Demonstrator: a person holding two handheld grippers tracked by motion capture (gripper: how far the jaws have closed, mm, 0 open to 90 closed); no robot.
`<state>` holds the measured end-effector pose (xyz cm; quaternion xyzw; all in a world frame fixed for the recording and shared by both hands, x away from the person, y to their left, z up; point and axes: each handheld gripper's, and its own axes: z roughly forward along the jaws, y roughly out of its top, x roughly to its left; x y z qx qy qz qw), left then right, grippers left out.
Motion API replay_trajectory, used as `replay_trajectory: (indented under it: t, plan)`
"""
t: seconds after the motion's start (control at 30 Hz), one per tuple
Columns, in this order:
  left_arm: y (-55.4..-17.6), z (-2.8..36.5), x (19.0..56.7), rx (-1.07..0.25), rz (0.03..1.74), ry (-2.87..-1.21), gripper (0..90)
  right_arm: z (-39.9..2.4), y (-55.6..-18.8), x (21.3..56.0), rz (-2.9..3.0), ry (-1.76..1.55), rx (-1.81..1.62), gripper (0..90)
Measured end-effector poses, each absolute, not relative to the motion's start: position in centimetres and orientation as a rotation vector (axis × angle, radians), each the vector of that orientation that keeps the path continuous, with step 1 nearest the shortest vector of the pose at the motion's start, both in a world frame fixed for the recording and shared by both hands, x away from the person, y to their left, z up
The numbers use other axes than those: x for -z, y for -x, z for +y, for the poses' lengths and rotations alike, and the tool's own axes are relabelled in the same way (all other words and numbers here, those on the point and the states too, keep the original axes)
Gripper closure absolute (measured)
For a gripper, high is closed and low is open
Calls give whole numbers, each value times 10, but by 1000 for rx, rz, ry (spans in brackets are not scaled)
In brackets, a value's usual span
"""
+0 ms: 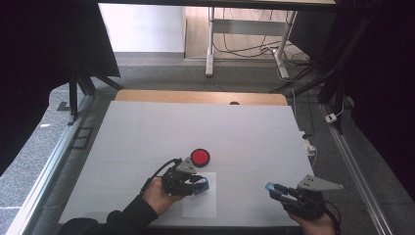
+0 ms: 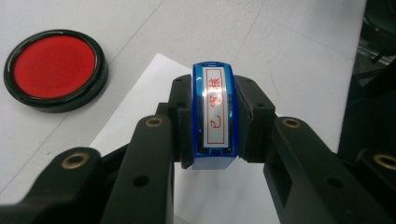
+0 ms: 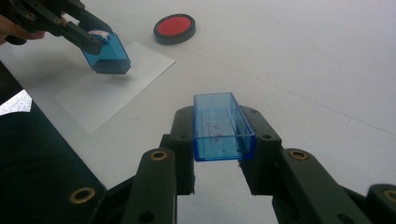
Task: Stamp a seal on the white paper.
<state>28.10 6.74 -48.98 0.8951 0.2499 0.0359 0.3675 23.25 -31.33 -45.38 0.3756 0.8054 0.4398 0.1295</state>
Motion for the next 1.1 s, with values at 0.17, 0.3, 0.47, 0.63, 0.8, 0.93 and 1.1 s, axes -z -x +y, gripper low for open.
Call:
replay_trajectory:
  t: [0.17,0.3,0.47,0.63,0.8,0.93,1.1]
  plan:
    - [-283,67,495,-95,654,-2307,704,-313,-233,454,2341,-1093,-1277,683]
    - [-283,66,499,-101,648,-2327,705,-313,-232,454,2342,-1091,-1276,682]
    - [-281,64,499,-125,624,-2348,707,-313,-233,454,2345,-1099,-1273,683]
    - [-276,59,498,-176,607,-2381,708,-313,-232,454,2346,-1098,-1273,683]
    - [-277,59,498,-162,628,-2376,708,-313,-233,454,2350,-1094,-1267,682]
    - [-281,63,500,-111,655,-2345,708,-313,-233,454,2350,-1094,-1268,683]
    - [-287,68,502,-44,680,-2311,708,-313,-233,454,2352,-1093,-1267,682]
